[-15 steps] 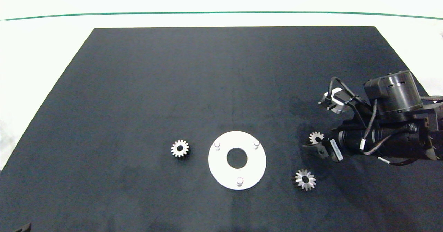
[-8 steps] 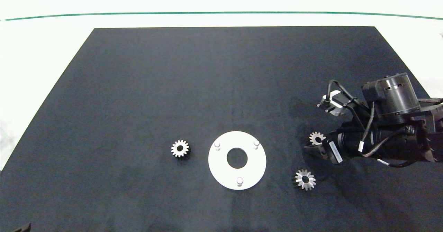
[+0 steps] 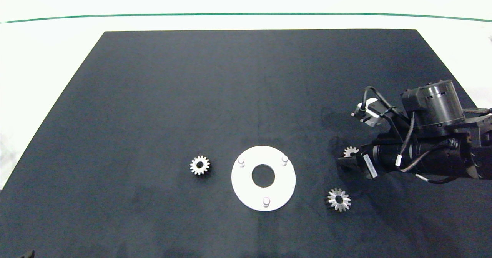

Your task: Install three planetary gears onto the carrier pins

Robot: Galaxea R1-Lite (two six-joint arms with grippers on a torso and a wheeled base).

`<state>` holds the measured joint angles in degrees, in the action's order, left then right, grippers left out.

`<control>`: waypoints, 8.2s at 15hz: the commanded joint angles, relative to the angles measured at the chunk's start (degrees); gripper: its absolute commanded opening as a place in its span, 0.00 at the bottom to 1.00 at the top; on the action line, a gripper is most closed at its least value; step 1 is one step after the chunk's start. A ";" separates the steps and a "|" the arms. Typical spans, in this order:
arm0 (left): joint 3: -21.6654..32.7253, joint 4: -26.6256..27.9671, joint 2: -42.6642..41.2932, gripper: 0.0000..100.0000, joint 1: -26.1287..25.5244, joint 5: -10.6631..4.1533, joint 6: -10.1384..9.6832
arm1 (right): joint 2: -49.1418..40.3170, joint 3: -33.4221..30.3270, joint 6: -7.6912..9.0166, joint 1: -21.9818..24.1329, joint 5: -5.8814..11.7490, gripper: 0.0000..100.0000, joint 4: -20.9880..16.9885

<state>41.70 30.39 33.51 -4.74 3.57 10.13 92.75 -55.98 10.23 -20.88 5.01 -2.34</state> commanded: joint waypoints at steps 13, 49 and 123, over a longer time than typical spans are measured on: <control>-0.04 0.28 -0.03 1.00 0.00 0.03 0.06 | 0.95 0.26 -0.38 -0.21 -0.09 0.37 1.29; -1.27 2.04 -2.57 1.00 -0.53 0.03 0.59 | 8.15 -15.12 -1.44 -21.66 4.22 0.25 -5.04; 0.13 1.69 -3.72 1.00 -0.71 -0.06 0.24 | -0.64 4.74 -2.41 -18.32 10.37 0.75 -7.59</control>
<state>41.84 31.89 29.62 -5.45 3.47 10.30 91.93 -51.19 7.74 -39.16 15.29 -9.86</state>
